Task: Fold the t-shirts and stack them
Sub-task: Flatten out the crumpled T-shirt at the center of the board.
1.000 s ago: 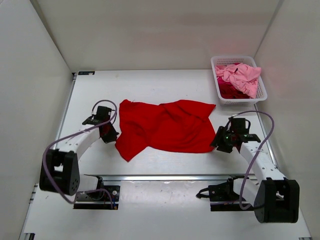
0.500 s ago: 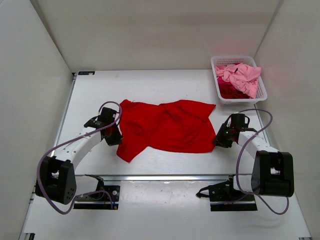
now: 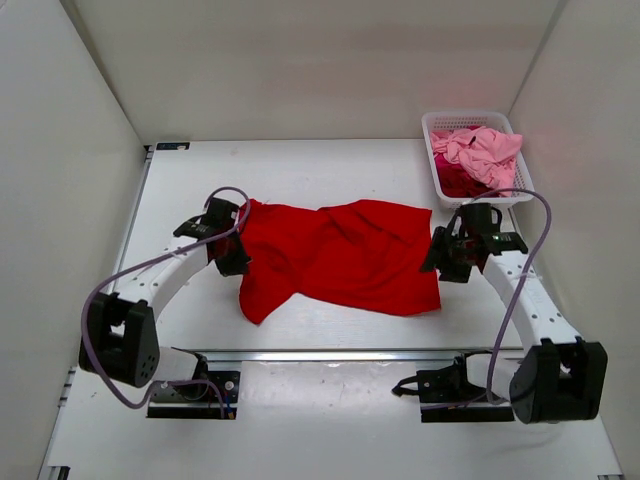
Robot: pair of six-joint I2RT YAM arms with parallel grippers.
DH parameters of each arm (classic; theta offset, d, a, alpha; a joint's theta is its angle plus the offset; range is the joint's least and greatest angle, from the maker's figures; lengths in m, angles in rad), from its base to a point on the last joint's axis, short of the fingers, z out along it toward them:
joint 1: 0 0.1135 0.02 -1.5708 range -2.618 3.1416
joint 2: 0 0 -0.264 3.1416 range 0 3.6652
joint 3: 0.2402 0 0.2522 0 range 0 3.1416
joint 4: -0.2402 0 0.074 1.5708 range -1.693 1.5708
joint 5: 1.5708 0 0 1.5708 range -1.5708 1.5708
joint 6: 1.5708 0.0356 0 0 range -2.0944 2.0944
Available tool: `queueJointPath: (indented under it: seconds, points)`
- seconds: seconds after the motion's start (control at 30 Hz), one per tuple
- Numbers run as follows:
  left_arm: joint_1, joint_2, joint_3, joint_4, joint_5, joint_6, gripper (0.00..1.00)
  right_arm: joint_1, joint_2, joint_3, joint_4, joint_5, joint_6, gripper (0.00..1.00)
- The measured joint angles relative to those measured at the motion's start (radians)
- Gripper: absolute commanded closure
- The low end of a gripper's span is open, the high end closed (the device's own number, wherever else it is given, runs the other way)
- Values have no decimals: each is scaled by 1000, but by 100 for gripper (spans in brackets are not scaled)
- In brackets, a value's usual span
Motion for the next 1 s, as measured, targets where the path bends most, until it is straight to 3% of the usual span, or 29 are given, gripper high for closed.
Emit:
queueJointPath:
  seconds: [0.13, 0.3, 0.5, 1.0]
  points:
    - [4, 61, 53, 3, -2, 17, 100, 10, 81, 40, -22, 0, -35, 48]
    - [6, 89, 76, 6, -1, 31, 100, -22, 48, -41, -32, -15, -53, 68]
    - [5, 98, 75, 0, -1, 34, 100, -84, -16, -201, -21, -47, -37, 66]
    - [-23, 67, 65, -3, 25, 17, 100, -190, 58, -261, 68, -56, 71, 67]
